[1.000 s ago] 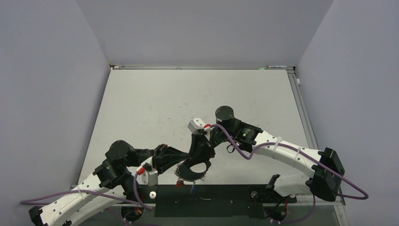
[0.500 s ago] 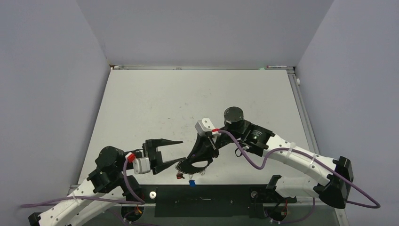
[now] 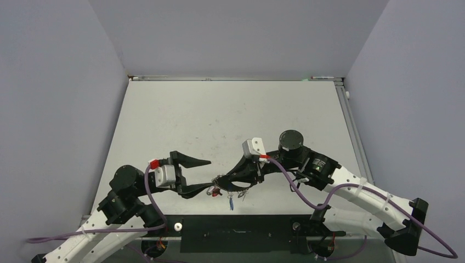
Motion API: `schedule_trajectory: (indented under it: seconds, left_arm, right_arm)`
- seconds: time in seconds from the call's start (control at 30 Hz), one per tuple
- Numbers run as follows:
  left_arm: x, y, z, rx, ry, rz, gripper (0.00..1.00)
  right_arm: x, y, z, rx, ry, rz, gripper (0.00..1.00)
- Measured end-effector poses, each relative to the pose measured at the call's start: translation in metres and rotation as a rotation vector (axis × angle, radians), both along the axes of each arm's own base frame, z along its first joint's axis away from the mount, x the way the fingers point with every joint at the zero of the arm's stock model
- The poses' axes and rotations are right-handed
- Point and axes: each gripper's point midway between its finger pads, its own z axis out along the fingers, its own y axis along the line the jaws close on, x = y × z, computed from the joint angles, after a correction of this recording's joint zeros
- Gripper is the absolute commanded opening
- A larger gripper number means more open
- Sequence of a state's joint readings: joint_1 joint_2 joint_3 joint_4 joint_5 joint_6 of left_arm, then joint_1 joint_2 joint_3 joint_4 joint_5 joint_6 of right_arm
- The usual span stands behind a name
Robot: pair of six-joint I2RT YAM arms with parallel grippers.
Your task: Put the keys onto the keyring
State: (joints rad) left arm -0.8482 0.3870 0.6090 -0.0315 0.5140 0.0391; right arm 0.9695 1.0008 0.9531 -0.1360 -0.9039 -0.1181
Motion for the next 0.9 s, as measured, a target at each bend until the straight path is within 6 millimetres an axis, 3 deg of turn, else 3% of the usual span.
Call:
schedule_trajectory:
  seconds: [0.2,0.5,0.9]
  left_arm:
    - [0.004,-0.003,-0.016,0.066,0.114,-0.041,0.66]
    - [0.004,-0.007,-0.024,0.086,0.158,-0.072,0.66]
    - [0.004,-0.015,-0.041,0.034,0.164,-0.119,0.52]
  right_arm:
    - [0.010,-0.007,0.005,0.021,-0.034,-0.093,0.05]
    - [0.016,-0.015,0.011,0.048,-0.048,-0.166,0.05]
    - [0.015,-0.011,0.002,0.035,-0.022,-0.148,0.05]
